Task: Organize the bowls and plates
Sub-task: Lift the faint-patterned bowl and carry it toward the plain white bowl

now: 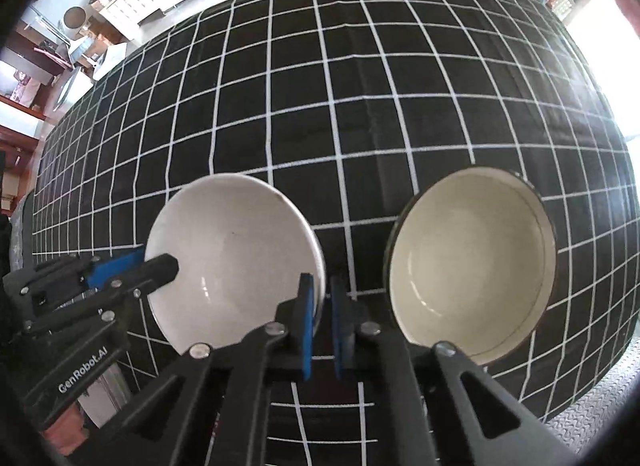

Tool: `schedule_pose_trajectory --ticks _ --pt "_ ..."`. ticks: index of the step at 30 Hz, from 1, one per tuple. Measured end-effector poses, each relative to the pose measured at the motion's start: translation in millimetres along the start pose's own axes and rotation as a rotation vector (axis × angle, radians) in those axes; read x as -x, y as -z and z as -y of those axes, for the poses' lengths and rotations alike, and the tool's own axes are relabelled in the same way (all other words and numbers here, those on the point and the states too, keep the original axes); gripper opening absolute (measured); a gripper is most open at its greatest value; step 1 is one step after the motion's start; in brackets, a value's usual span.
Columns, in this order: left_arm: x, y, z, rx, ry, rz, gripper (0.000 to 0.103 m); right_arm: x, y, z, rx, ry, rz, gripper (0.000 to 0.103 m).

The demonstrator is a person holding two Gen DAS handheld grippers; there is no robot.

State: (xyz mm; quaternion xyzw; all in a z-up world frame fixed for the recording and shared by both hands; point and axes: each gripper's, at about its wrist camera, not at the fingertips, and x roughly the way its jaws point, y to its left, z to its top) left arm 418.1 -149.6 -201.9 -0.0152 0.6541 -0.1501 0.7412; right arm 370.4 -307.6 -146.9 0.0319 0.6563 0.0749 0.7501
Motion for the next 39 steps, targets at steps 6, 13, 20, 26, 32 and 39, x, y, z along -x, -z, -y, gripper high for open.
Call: schedule_pose_trajectory --ticks 6,13,20,26,32,39 --pt "-6 0 16 -0.03 -0.045 0.006 0.006 7 9 -5 0.011 0.021 0.033 0.008" --pt "-2 10 24 -0.014 -0.035 0.013 0.006 23 14 -11 -0.006 -0.008 0.057 0.009" --pt "42 37 32 -0.017 -0.052 0.062 0.006 59 35 -27 0.016 -0.018 0.096 0.009" --pt "86 68 33 0.008 -0.037 0.105 0.006 93 61 -45 0.036 -0.032 0.125 0.009" --pt "114 122 23 0.036 -0.05 0.139 0.006 112 91 -78 0.085 -0.018 0.157 0.008" --pt "117 157 9 0.075 -0.041 0.138 0.006 101 118 -95 0.103 -0.01 0.141 0.008"
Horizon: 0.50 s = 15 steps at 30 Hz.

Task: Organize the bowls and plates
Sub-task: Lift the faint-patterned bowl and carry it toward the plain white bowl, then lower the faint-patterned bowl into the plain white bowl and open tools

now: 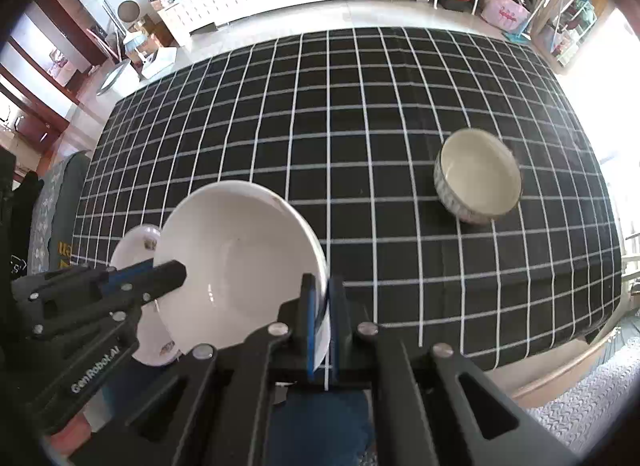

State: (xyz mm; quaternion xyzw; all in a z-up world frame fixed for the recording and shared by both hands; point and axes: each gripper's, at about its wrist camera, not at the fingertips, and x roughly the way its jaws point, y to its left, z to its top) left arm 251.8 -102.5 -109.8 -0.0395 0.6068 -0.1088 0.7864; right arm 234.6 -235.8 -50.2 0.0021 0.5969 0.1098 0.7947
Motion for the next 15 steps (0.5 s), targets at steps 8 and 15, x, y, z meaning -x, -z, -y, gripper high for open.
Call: schedule_pose_trajectory --ticks 8,15 --pt "-13 19 -9 0.01 -0.01 -0.022 0.006 -18 19 -6 -0.001 -0.01 -0.038 0.008" --pt "-40 27 -8 0.012 -0.01 -0.057 0.006 -46 31 7 -0.028 -0.028 -0.09 0.008"
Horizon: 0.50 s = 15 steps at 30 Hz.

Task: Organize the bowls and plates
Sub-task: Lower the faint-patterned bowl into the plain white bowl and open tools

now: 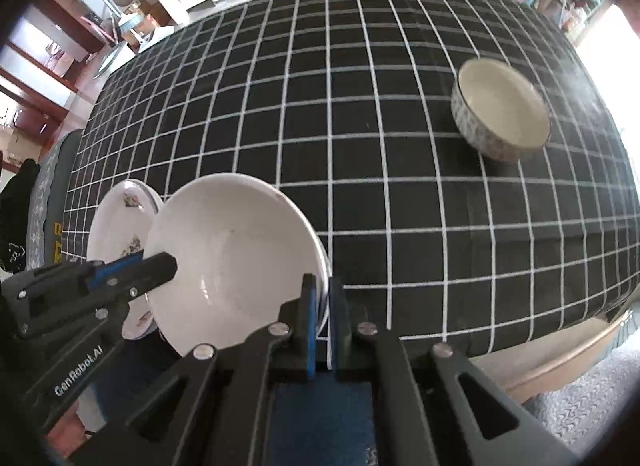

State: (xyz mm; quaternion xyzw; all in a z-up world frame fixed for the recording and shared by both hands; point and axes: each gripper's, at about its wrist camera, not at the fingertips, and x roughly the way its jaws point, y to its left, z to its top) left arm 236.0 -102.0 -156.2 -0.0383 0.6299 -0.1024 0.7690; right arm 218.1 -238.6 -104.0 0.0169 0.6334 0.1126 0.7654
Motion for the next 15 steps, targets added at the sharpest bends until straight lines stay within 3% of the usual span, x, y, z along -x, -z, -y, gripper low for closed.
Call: schedule_pose_trajectory --ticks 15 --pt "-18 4 -2 0.012 -0.009 -0.041 0.006 -15 3 -5 0.01 0.008 -0.034 0.008"
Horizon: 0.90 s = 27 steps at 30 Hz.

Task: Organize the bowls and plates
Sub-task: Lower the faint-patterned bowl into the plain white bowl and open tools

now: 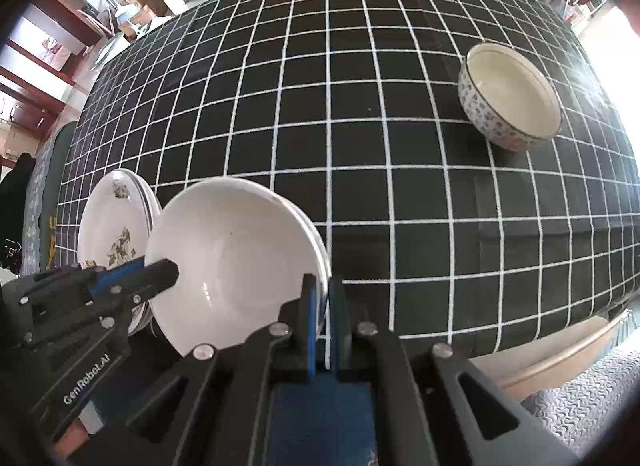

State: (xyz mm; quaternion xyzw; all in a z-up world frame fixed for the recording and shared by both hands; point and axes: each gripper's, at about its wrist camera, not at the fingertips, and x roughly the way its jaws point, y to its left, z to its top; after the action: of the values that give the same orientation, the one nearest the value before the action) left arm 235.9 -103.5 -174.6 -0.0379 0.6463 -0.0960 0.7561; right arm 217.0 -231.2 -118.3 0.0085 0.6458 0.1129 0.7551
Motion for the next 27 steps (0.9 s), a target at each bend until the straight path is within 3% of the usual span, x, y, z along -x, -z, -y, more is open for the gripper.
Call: schedule_pose_trajectory --ticks 21,27 --pt "-4 10 -12 0.012 0.032 0.005 0.009 -12 -2 -7 0.028 0.049 -0.016 0.008" --pt "14 9 -13 0.019 0.052 0.053 0.008 4 -3 -10 0.054 0.067 0.044 0.008"
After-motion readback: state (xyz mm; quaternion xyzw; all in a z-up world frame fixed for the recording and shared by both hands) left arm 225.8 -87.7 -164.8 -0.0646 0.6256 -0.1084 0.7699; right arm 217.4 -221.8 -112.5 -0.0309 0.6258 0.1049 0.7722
